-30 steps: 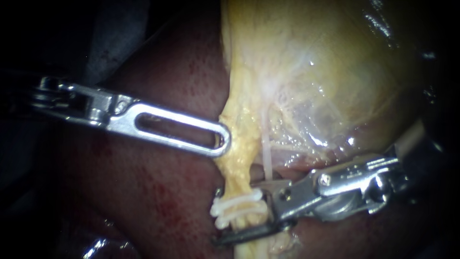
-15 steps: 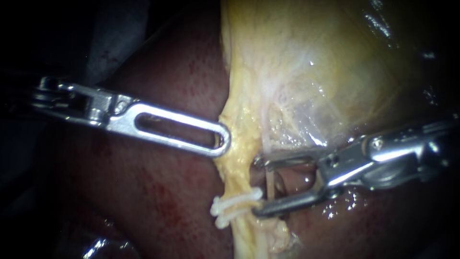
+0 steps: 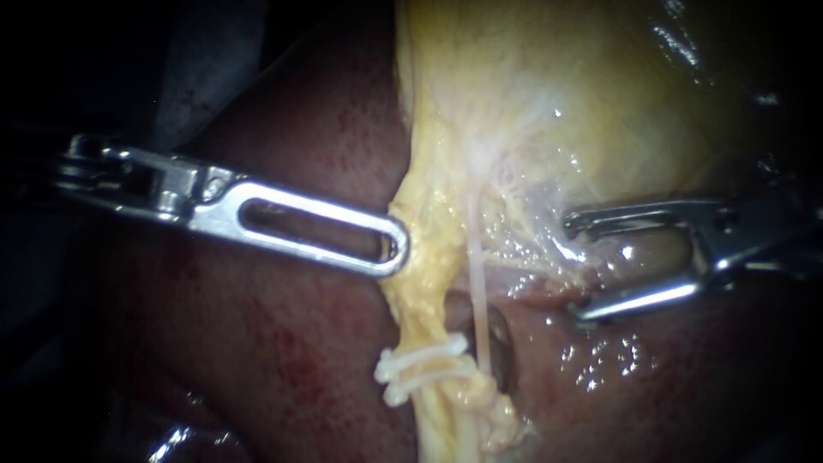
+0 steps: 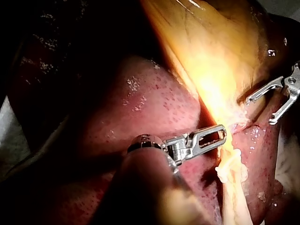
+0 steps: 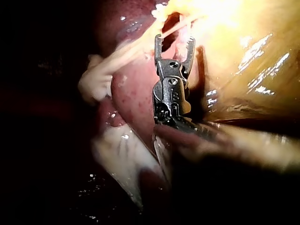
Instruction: Going back second clip left tube
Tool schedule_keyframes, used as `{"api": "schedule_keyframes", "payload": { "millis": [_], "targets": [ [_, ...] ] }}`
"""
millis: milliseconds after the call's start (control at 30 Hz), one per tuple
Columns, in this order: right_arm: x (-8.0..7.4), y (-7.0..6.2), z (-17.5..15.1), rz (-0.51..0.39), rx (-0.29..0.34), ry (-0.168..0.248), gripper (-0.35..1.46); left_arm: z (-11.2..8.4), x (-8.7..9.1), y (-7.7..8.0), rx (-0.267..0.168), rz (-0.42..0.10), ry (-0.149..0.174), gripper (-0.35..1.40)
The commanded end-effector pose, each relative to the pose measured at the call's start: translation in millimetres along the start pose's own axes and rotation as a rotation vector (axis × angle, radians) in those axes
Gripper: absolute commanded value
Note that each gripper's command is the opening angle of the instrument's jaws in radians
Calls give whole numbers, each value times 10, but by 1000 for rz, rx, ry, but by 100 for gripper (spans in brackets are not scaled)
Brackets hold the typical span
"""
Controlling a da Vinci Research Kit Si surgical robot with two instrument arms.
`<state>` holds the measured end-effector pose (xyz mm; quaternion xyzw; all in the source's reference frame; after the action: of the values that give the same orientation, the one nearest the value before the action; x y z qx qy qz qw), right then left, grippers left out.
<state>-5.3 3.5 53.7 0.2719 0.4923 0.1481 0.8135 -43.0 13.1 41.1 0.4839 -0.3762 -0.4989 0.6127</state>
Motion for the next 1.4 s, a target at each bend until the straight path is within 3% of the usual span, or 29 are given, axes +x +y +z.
{"api": "schedule_keyframes", "payload": {
  "millis": [33, 500, 967, 1400],
  "targets": [
    [-1, 0, -3, 1, -4, 1, 53, 0, 0, 0, 1, 0, 0, -35],
    [-2, 0, -13, 5, -7, 2, 53, 3, 0, 7, -3, 3, -4, -35],
    [-2, -2, -13, 6, -7, 2, 53, 42, 19, 33, -31, 19, -24, -35],
    [0, -4, -14, 7, -9, 2, 53, 47, 16, 32, -32, 35, -27, -35]
  ]
}}
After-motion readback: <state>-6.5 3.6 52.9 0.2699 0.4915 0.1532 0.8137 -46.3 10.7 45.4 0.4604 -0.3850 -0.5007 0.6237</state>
